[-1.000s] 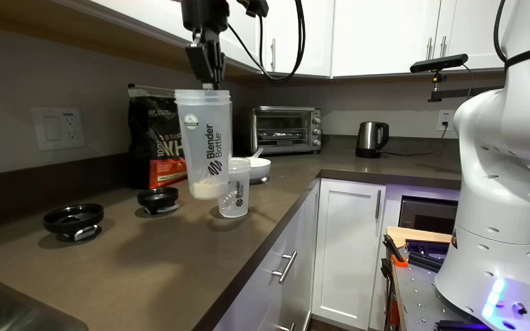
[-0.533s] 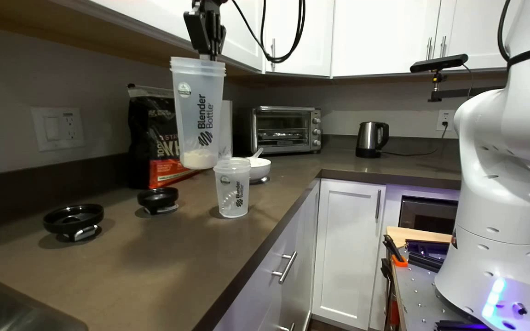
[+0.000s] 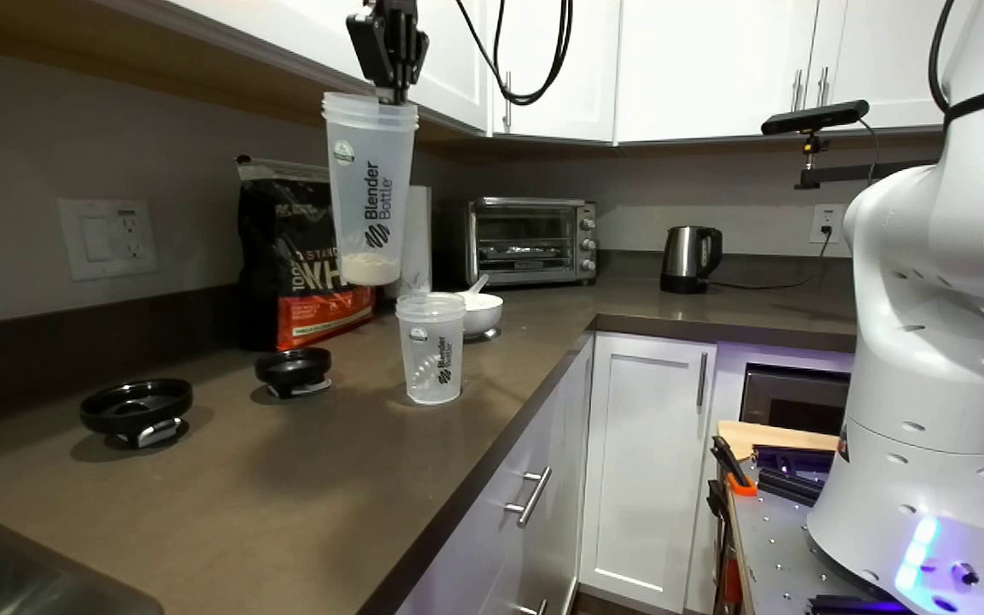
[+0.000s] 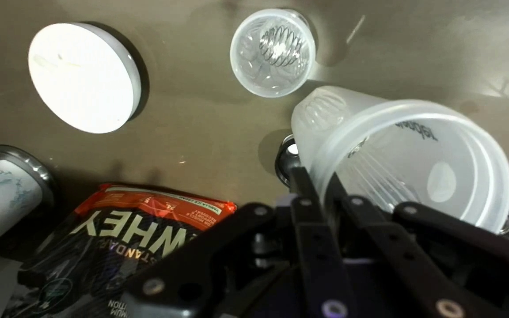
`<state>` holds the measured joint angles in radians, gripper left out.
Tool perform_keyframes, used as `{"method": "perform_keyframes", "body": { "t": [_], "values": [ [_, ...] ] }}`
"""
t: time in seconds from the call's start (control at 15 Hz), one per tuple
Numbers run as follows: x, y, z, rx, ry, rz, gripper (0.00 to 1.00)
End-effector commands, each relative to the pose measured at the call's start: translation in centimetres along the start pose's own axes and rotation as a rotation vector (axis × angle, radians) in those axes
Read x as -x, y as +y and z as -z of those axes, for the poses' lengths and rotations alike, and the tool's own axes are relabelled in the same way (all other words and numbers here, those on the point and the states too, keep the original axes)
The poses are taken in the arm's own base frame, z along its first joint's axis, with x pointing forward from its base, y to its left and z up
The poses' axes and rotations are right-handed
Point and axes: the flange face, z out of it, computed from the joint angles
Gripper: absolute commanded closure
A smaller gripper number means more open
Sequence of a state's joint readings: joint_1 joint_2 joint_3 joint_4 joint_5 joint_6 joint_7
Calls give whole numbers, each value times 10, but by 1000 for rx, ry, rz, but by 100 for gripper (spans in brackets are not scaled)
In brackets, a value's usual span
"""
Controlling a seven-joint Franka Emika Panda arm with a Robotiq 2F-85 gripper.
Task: Pick up the plastic cup from the countertop and move it to the right.
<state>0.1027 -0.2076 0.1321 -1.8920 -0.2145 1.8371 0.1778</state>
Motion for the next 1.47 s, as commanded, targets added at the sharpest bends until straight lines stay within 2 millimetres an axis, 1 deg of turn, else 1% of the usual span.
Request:
{"method": "perform_keyframes", "body": {
  "t": [0.0,0.2,0.53,0.87,1.4],
  "values": [
    [0,13,-3,71,53,-73,98],
    [0,29,-12,138,60,-134,98],
    [6,68,-22,174,45,-261,98],
    [14,118,-31,174,21,-392,98],
    [34,204,-50,169,-28,-576,98]
  ]
}}
